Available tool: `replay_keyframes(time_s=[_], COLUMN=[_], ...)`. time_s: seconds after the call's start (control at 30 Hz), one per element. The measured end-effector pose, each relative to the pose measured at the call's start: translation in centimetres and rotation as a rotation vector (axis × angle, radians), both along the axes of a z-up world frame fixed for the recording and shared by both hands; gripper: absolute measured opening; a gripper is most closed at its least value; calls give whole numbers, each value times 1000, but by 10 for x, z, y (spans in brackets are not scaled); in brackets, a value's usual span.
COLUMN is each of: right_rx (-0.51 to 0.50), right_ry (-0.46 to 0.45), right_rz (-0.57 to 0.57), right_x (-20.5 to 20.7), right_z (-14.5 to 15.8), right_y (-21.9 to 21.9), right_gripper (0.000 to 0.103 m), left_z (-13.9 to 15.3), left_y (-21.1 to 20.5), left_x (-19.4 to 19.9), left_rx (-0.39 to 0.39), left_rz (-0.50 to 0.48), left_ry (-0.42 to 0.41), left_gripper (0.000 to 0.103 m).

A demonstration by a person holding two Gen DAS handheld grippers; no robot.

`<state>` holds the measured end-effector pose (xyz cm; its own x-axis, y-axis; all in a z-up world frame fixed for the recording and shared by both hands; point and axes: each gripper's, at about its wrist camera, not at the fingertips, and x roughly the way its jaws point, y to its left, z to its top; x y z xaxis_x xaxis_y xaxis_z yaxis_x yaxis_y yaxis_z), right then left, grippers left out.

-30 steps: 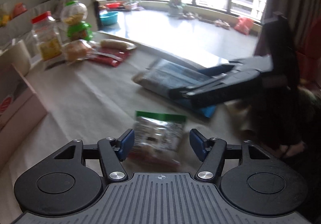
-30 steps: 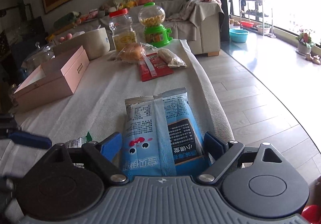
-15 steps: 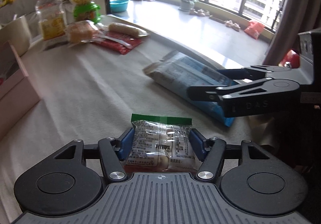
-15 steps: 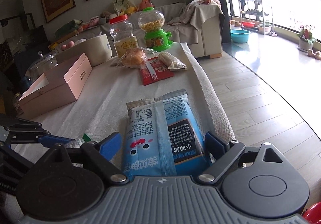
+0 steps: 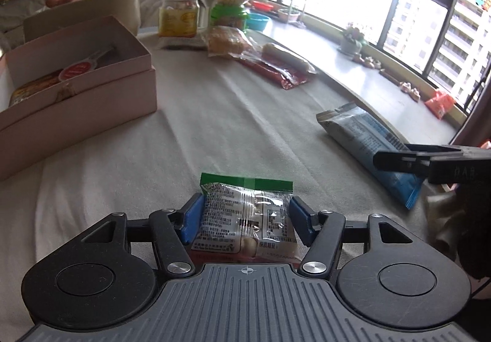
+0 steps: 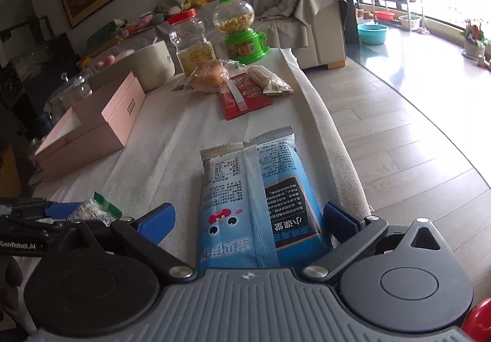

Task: Organize snacks
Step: 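Hold the clear packet in the left gripper while the right regrips the blue bag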

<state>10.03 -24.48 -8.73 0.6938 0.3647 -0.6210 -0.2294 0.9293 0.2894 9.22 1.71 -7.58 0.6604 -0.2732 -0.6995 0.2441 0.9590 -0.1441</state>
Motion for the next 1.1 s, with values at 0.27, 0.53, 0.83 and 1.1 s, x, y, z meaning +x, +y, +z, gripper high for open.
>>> replay_keyframes(time_s=[0.27,0.53,0.83,1.1], right_rx=[-228,-253,-179,-218], right_ry=[-36,-54,46,76], right_rz=[75,175,6,-39], right_x=[-12,-27,4,25], right_z=[3,11,10,7], right_y=[39,63,42,68], right_gripper=[102,102,102,102], left_z=[0,-2,-3,-2], left_y=[-6,-10,-10,-8], left_x=[-1,-4,-7,-9], left_rx=[14,38,39,34], left_rz=[5,8,14,8], left_ry=[6,-10,-25,-24], left_gripper=[66,66,66,66])
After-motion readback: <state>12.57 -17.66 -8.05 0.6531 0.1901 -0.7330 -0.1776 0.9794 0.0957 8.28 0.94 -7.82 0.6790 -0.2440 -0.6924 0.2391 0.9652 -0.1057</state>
